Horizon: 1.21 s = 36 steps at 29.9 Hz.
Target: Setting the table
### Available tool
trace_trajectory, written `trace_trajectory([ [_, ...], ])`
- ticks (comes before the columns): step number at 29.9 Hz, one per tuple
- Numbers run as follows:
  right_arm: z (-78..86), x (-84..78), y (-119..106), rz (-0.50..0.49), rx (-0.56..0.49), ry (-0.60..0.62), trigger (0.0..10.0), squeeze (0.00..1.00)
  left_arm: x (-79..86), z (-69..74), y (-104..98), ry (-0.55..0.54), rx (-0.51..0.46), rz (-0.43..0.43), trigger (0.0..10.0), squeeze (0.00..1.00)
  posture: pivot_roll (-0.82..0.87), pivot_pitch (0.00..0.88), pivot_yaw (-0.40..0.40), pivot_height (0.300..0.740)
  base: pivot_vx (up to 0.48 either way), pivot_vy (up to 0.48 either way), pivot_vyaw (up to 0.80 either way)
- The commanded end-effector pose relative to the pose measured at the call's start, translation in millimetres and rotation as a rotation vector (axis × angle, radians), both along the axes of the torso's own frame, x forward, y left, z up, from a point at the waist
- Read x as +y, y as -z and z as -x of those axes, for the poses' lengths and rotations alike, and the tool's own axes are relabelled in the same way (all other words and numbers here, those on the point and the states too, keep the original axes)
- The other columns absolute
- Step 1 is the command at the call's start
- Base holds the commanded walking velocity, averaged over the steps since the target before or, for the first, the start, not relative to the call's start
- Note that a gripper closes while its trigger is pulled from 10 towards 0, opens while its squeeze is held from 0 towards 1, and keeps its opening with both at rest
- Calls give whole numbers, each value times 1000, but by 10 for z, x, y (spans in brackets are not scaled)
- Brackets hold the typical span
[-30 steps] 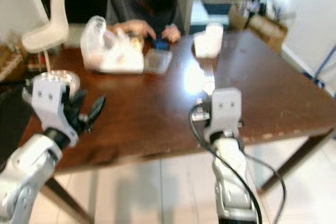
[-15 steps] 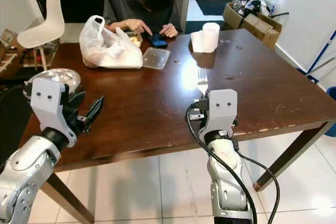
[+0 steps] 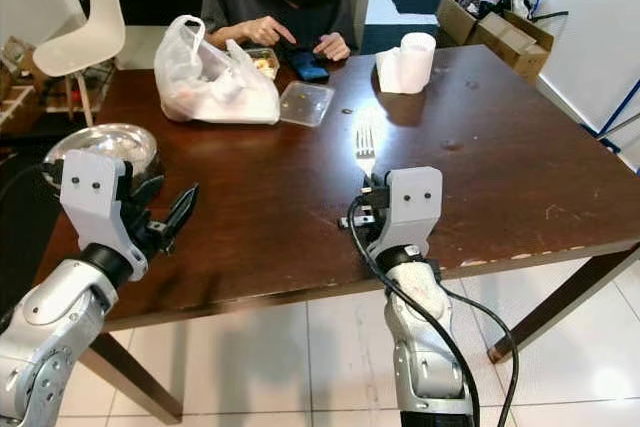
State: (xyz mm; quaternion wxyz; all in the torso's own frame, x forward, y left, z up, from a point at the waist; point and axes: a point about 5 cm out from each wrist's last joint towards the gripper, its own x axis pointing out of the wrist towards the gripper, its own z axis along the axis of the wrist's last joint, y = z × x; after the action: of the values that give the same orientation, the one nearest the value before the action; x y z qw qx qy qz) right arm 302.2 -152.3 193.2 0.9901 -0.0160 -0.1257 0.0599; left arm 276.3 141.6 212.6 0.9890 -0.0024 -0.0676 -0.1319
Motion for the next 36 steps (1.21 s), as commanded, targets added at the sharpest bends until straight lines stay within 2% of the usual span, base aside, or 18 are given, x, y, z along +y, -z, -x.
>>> trace_trajectory([
  [1,9,29,-61,-14,-25,-20,10000,0,11,-16,39,-15,11,-5,10000,0,-59,0,96,740,0,0,0],
  [13,7,22,-48,-17,-15,-33,10000,0,-11,-28,37,-9,6,-2,10000,0,-62,0,95,740,0,0,0],
  [36,-38,16,-13,-3,2,-40,10000,0,-143,-91,63,4,5,20,10000,0,-64,0,81,740,0,0,-800],
])
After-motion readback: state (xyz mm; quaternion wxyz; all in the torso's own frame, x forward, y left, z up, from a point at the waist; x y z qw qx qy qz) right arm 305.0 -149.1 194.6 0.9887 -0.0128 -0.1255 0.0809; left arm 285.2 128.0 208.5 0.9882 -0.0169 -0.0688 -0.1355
